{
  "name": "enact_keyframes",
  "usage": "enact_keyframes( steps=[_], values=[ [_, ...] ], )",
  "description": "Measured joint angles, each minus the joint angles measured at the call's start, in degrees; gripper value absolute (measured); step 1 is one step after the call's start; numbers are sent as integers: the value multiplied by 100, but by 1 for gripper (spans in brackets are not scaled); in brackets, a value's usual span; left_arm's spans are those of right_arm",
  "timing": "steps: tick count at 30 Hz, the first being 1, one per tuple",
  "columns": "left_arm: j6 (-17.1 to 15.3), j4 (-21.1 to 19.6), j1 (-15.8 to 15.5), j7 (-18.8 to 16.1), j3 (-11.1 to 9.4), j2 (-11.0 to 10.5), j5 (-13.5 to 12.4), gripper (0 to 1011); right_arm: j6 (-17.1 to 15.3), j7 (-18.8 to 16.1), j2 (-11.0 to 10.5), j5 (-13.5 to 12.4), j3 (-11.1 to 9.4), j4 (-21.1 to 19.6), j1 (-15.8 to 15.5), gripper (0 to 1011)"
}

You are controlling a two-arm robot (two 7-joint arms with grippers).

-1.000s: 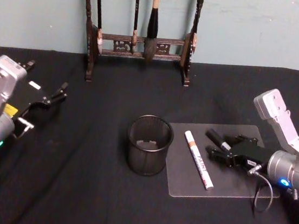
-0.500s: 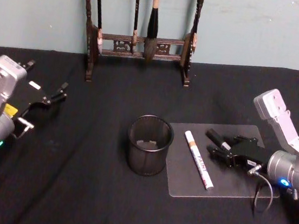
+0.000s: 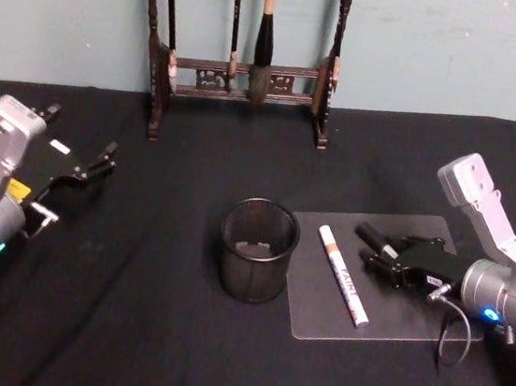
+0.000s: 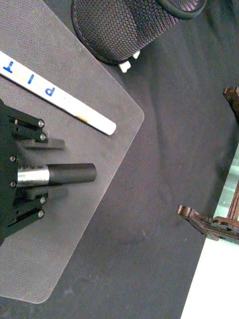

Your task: Pick up the water-based marker from the table and place it into the pen holder.

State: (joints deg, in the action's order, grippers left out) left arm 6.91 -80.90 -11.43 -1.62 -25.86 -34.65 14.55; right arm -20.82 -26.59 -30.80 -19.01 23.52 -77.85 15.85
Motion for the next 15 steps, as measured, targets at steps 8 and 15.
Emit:
enact_keyframes(
  steps=[8, 15],
  values=[
    [0, 0, 0, 0, 0, 0, 0, 1001, -1, 0, 0, 1, 0, 0, 0, 293],
    [0, 0, 0, 0, 0, 0, 0, 1001, -1, 0, 0, 1, 0, 0, 0, 227]
  ],
)
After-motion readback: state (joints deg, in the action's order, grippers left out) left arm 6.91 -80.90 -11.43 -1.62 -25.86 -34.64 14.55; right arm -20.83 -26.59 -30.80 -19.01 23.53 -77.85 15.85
